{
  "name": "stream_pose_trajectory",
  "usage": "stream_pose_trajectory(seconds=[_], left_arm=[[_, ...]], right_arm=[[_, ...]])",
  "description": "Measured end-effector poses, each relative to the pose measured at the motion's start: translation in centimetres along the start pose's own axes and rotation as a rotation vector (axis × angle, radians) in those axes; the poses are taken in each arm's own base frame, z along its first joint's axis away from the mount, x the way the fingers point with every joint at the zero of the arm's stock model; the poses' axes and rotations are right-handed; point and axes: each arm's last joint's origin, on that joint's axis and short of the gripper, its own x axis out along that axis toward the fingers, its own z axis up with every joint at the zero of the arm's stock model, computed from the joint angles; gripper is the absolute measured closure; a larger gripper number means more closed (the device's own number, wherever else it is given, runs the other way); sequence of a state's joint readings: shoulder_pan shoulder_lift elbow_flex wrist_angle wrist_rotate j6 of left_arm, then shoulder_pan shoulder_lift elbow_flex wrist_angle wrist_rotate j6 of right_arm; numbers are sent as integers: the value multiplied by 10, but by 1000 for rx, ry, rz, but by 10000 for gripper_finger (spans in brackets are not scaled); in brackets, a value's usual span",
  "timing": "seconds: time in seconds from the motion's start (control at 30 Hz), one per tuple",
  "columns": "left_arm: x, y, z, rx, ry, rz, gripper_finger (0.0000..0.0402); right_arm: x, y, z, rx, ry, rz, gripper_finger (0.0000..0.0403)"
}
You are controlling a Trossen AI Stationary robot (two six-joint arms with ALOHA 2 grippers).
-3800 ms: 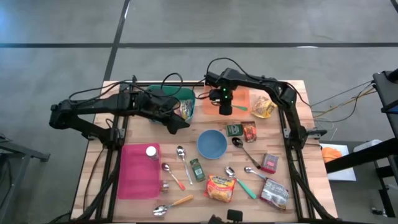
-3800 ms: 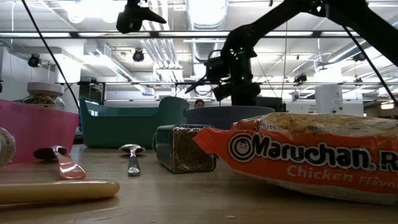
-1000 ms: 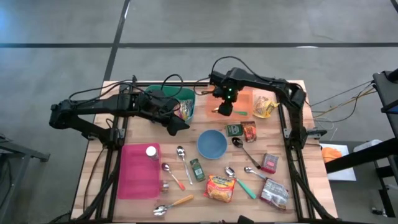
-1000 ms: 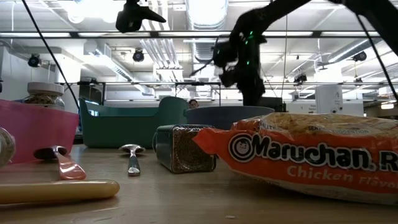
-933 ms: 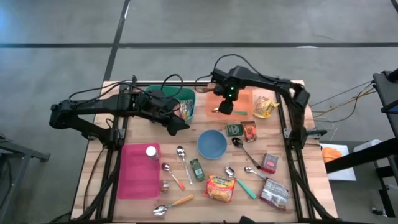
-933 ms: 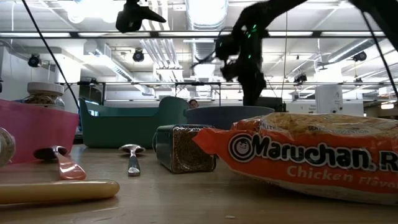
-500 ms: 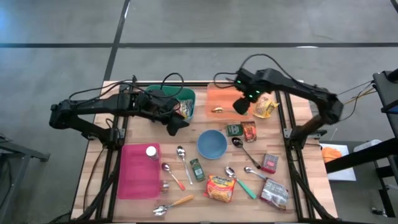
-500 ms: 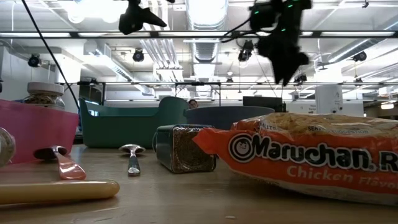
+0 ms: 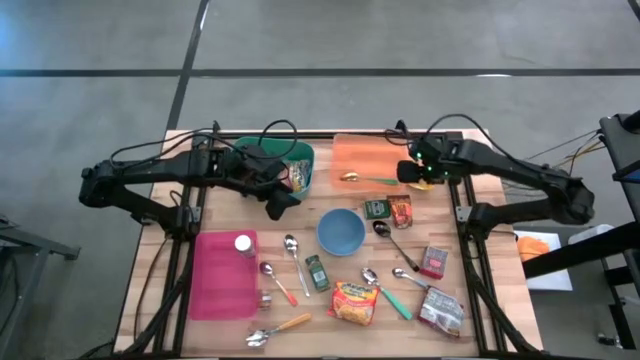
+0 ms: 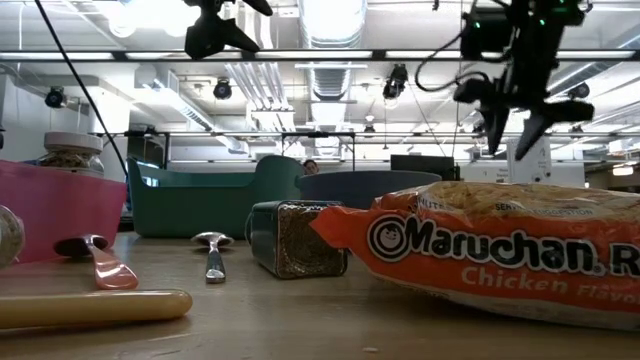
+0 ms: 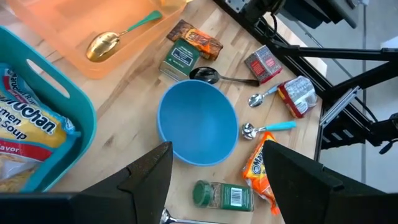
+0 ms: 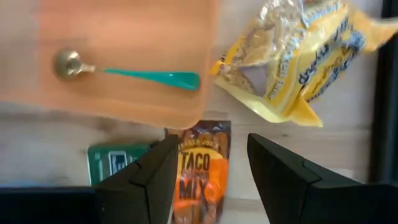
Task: Pick & Place Food Item
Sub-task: Put the yellow noodle pack into the green bin
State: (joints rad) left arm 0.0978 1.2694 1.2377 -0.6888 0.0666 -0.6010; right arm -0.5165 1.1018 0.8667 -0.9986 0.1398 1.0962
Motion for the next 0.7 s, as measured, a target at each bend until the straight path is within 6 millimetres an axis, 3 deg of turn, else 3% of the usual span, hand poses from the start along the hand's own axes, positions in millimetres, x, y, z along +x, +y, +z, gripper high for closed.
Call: stream_pose_trajectory(seconds=[0.27,0.7], left_arm=[[0,1,-2,-3,18,13,151],[0,2,-1,-3,17,14,151]], right_arm=[[27,-25,-14,147,8,-81,212],[29,-37,-12,195,-21,-164,212]])
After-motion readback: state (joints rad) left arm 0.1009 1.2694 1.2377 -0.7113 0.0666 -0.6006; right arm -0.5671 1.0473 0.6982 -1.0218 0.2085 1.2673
